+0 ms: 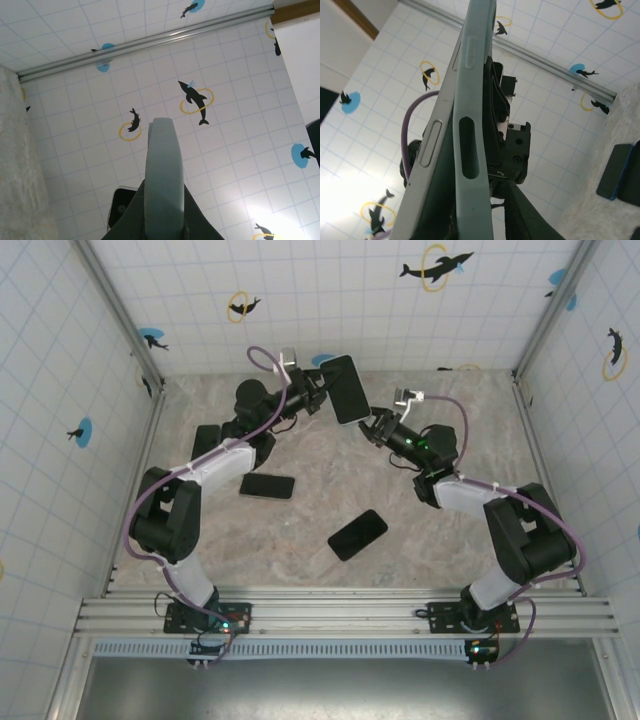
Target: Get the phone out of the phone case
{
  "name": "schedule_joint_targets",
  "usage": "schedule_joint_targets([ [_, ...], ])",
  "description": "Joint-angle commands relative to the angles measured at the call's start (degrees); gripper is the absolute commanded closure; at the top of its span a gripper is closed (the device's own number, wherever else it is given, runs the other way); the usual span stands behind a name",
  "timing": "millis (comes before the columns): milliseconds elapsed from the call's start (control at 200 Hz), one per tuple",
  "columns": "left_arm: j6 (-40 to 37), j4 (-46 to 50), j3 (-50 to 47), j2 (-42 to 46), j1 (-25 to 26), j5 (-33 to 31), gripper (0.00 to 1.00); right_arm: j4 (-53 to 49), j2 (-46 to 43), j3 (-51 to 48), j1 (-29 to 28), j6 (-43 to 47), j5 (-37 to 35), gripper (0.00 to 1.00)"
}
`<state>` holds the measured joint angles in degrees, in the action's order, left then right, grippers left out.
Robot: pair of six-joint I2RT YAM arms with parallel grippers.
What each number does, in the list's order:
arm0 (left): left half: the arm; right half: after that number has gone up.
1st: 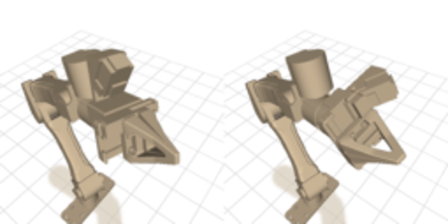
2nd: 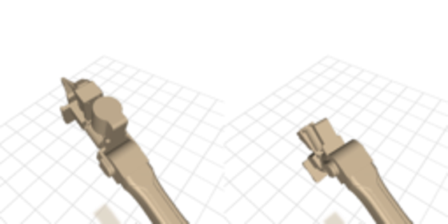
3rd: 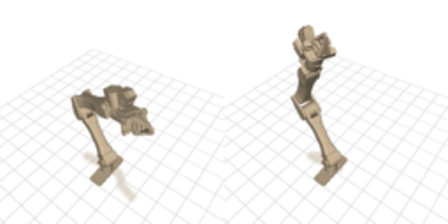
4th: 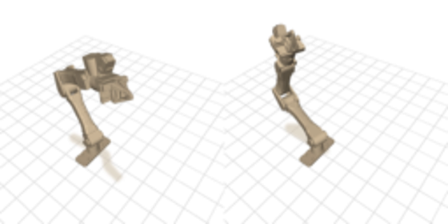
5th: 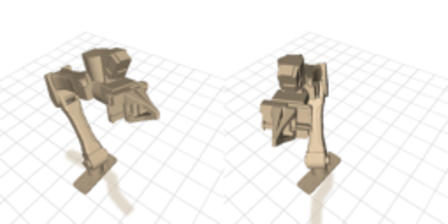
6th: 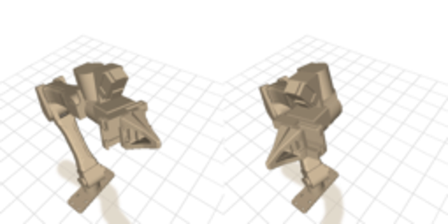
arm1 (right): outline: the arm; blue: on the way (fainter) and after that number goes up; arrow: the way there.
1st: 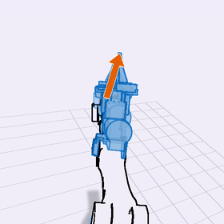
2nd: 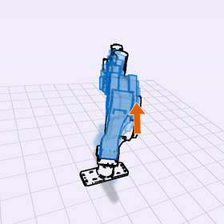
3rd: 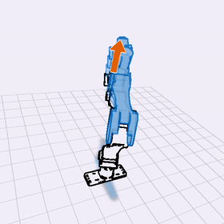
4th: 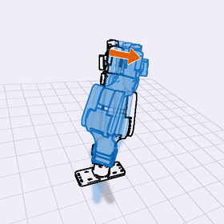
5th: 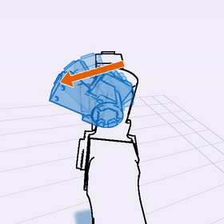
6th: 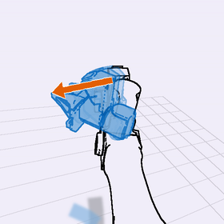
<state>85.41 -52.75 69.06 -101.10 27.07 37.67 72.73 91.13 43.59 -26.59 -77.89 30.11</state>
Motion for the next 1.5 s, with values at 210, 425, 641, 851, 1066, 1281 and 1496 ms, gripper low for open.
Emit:
schedule_joint_targets([
  [210,-4.9,3.9,1.1,2.7,0.5,-1.1,0.82,3.7,-0.8,1.3,-0.7,-1.9,-3.8,0.91],
  [425,-8.5,8.5,2.3,3.9,0.0,-1.5,0.47,9.7,0.6,0.2,-0.5,-4.5,-4.2,0.97],
  [641,-15.2,20.2,1.8,8.3,-0.2,-5.7,0.34,10.3,0.5,-0.5,0.0,-4.5,-6.6,0.98],
  [851,-13.3,24.1,-8.5,16.6,1.6,-13.6,0.28,9.1,0.9,-0.4,0.2,-3.3,-13.0,1.00],
  [1066,-8.4,23.3,-14.9,21.9,7.5,-21.4,0.28,6.2,1.0,-0.6,-0.7,1.1,-21.3,1.00],
  [1281,-2.7,22.7,-13.7,21.2,12.6,-27.7,0.28,7.0,1.7,-0.7,-2.4,4.5,-25.9,1.00],
  [1496,2.2,17.6,-10.4,17.4,15.2,-28.0,0.35,7.9,2.1,-1.5,-3.3,5.7,-26.5,1.00],
])
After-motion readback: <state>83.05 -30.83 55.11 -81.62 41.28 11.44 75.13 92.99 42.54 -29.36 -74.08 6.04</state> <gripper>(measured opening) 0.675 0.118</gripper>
